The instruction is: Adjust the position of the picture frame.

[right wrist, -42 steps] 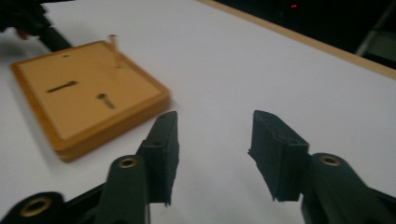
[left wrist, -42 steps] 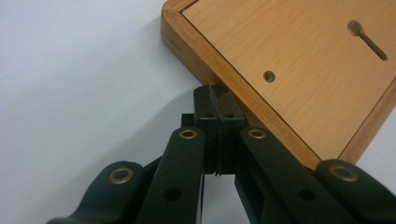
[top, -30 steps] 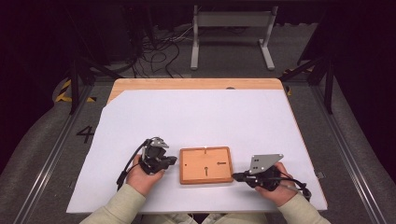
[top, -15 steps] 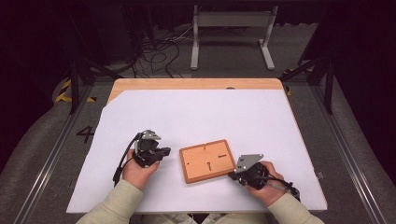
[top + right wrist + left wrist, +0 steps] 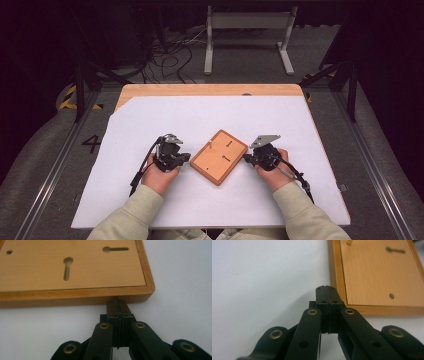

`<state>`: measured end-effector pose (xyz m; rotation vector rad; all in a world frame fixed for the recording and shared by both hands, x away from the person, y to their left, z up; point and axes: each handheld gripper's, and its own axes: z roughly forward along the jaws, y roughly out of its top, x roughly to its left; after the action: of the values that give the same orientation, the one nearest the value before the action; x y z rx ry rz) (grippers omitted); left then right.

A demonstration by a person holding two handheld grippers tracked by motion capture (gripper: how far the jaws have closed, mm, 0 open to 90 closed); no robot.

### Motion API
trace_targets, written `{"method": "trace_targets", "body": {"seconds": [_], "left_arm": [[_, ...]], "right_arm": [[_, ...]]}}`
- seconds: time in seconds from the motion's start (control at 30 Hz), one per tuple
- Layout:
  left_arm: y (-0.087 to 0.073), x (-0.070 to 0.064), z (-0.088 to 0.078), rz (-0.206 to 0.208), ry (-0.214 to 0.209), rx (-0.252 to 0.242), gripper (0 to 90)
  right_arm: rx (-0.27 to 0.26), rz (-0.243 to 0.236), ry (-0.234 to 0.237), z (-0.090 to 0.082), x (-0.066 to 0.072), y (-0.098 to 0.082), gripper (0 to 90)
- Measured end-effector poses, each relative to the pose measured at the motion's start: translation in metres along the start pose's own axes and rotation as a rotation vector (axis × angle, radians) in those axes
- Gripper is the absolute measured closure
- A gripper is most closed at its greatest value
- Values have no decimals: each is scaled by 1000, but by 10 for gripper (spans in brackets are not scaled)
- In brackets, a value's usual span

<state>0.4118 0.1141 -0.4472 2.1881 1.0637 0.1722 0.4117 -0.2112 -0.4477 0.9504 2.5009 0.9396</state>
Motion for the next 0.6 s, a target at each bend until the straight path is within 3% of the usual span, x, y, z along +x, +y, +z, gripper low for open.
{"method": "trace_targets", "body": {"seconds": [0.13, 0.27, 0.37, 0.43, 0.47, 0.5, 0.6], "left_arm": [[0, 3, 3, -13, -10, 12, 897], [0, 1, 5, -6, -36, 40, 898], [-1, 1, 5, -5, -62, 53, 900], [-1, -3, 5, 17, -66, 63, 900], [-1, -8, 5, 34, -96, 81, 900], [-1, -8, 5, 34, -96, 81, 900], [-4, -28, 5, 100, -143, 118, 900]], "right_arm": [[-9, 15, -42, 3, -4, 5, 900], [-37, 10, -55, -11, -4, 4, 900], [-74, 37, -70, -28, -11, 1, 900], [-92, 64, -72, -36, -17, -2, 900], [-94, 69, -76, -39, -20, -4, 900], [-94, 69, -76, -39, -20, -4, 900], [-104, 105, -89, -51, -31, -12, 900]]}}
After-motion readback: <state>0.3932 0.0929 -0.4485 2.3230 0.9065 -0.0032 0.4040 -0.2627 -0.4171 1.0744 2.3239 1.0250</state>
